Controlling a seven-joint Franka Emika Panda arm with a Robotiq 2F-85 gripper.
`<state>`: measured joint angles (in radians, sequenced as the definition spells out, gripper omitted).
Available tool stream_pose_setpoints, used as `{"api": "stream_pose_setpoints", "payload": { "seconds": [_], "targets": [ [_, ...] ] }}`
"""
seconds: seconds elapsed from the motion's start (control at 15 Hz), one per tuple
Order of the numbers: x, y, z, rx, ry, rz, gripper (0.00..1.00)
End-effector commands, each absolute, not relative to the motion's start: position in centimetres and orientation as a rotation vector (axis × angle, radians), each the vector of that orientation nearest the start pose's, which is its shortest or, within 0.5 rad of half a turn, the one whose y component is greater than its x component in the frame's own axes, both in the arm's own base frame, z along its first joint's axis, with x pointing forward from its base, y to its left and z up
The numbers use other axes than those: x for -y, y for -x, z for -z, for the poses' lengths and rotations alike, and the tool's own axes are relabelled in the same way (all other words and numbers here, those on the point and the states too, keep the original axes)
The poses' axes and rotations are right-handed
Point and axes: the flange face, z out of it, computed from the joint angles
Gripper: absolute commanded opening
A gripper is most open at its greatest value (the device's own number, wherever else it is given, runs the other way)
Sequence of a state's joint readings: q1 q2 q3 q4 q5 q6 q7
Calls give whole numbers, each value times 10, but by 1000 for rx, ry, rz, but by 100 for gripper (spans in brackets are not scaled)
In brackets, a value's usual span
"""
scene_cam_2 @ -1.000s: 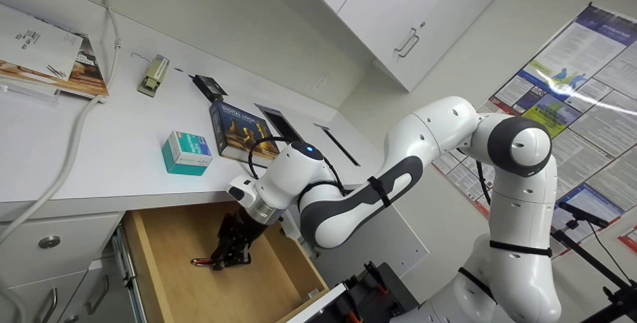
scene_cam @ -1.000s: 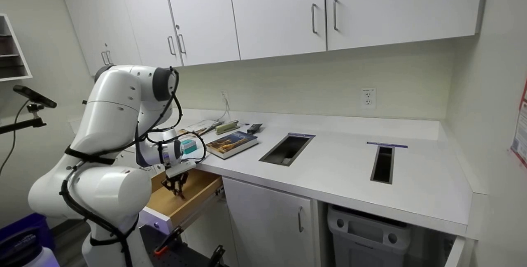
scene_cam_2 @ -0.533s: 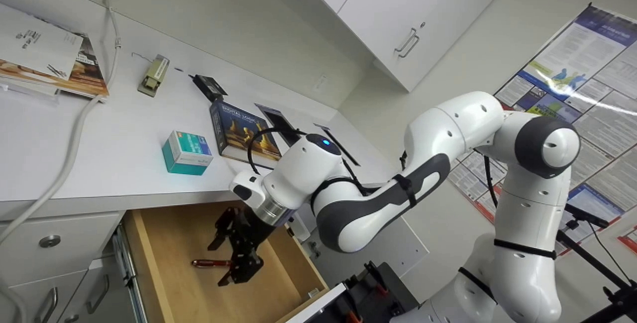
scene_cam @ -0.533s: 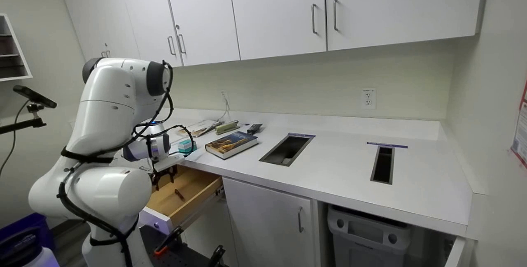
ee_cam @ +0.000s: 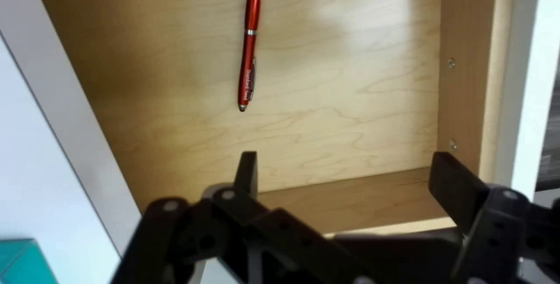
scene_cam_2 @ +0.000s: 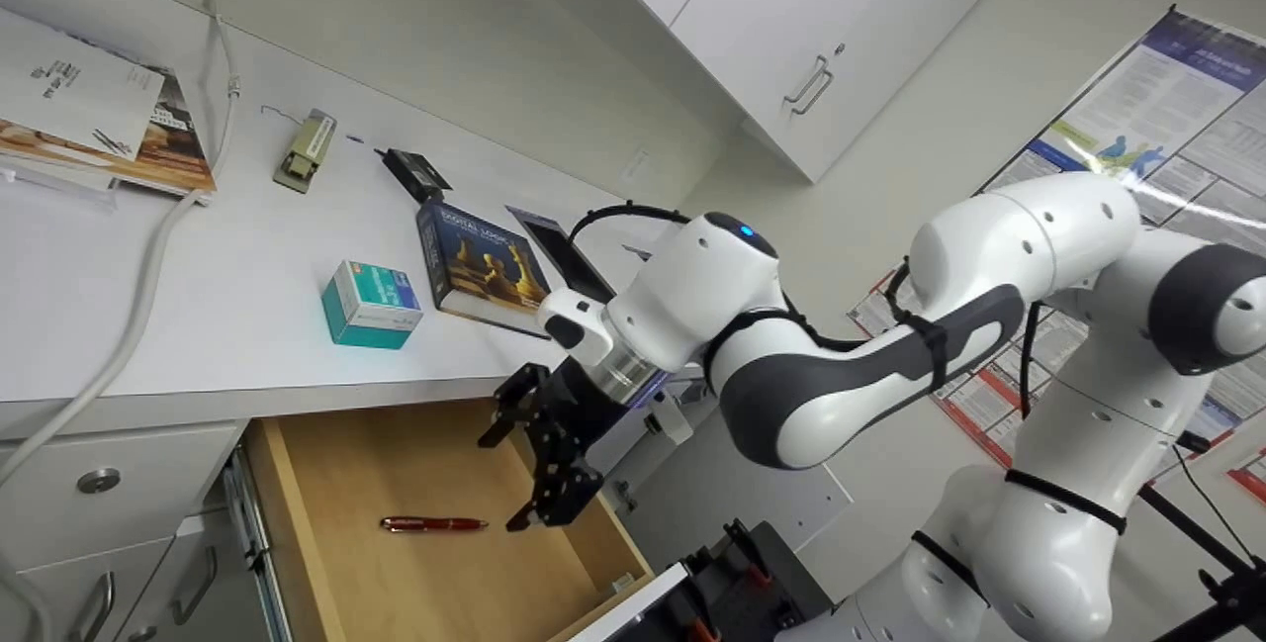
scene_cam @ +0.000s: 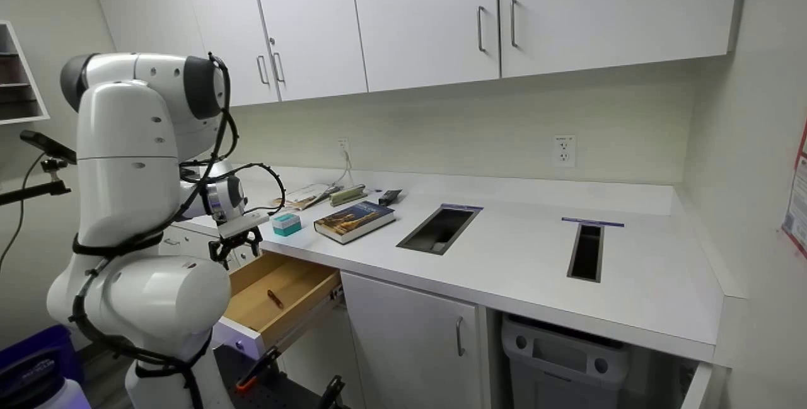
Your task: Put the pen in the open kitchen drawer
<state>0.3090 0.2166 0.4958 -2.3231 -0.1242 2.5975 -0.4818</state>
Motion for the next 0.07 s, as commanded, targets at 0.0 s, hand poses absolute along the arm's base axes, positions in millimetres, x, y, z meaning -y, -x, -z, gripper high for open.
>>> {"api": "stream_pose_setpoints", "payload": {
  "seconds": [0.0],
  "targets": [
    [-362,-358,-307,1923,2411,72,100]
  ]
}}
